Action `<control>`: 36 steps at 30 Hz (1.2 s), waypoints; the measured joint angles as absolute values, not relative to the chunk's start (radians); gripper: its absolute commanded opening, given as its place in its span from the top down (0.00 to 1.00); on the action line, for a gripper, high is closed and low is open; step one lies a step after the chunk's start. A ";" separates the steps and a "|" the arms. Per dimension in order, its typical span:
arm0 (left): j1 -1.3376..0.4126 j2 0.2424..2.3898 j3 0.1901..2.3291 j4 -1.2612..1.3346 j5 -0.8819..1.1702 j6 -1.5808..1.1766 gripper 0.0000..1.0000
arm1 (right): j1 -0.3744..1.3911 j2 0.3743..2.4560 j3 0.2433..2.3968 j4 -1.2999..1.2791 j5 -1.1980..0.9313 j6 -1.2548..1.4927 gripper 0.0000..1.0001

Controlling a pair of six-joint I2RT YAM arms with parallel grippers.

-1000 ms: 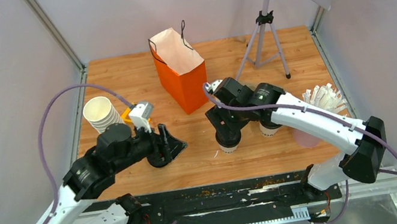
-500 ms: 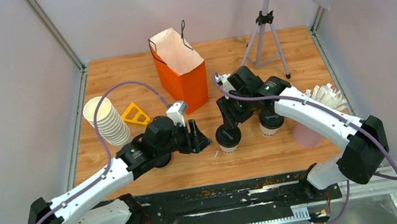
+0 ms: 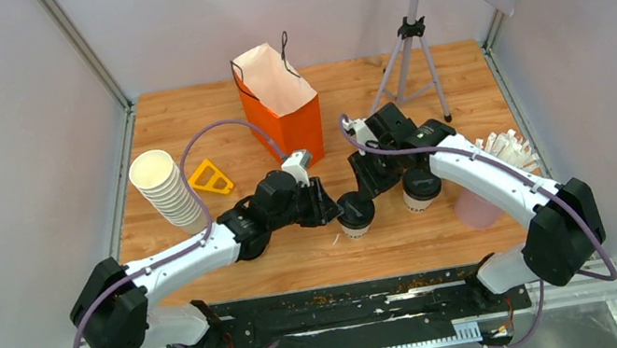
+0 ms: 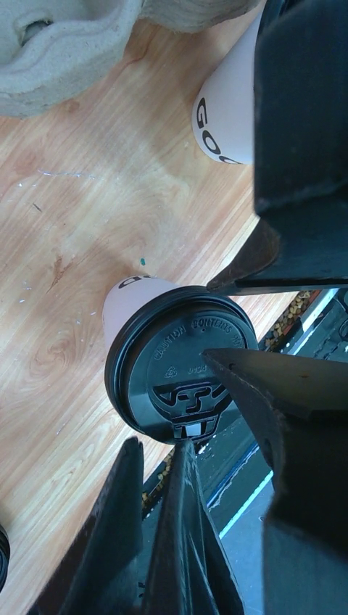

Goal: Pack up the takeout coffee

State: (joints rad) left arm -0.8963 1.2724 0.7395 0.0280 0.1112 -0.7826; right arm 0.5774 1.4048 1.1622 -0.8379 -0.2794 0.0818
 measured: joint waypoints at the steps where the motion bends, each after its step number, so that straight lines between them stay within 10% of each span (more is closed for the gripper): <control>1: -0.896 1.288 0.743 0.030 0.111 -0.783 0.62 | 0.577 1.405 1.162 -0.837 -0.281 0.079 0.69; 36: -0.895 1.380 0.789 0.061 0.107 -0.770 0.73 | 0.534 1.318 0.979 -0.615 -0.324 0.104 0.76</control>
